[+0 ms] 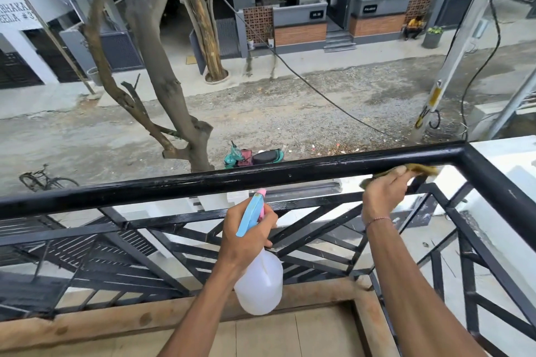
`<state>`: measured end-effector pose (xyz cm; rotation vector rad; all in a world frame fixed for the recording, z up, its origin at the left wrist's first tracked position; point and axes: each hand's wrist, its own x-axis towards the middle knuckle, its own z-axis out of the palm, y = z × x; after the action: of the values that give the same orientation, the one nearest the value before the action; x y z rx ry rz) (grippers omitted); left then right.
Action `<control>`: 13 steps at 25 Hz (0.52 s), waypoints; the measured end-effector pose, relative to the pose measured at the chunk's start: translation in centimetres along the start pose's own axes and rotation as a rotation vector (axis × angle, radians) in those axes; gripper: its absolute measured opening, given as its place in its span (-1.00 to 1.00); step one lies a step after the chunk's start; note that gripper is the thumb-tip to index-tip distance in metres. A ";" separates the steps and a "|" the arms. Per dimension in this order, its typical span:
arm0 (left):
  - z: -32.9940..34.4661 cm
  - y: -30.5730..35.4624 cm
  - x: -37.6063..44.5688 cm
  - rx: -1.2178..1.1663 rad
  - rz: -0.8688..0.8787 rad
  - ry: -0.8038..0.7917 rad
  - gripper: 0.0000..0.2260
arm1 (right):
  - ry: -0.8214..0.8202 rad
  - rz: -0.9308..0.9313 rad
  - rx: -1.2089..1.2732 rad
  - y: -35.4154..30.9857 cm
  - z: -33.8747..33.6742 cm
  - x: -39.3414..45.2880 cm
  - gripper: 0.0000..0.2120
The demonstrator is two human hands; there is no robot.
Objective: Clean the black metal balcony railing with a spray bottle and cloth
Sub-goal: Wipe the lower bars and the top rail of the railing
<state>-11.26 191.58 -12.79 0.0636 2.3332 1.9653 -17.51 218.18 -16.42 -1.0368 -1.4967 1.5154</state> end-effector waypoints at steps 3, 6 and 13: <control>-1.1 0.0 -0.5 -0.011 -0.016 0.022 -0.81 | 0.009 0.370 0.570 -1.6 1.3 -0.9 -0.68; -2.8 -0.2 -1.0 -0.001 -0.021 0.064 -0.83 | -0.126 0.534 0.717 -1.5 1.8 -3.8 -0.62; -7.8 -1.6 -2.4 0.003 -0.040 0.167 -0.88 | -0.456 0.837 0.690 1.1 7.2 -15.7 -0.38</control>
<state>-9.62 183.45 -13.00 -0.1519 2.4163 2.0210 -18.04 200.93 -17.04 -0.9488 -0.6405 2.7408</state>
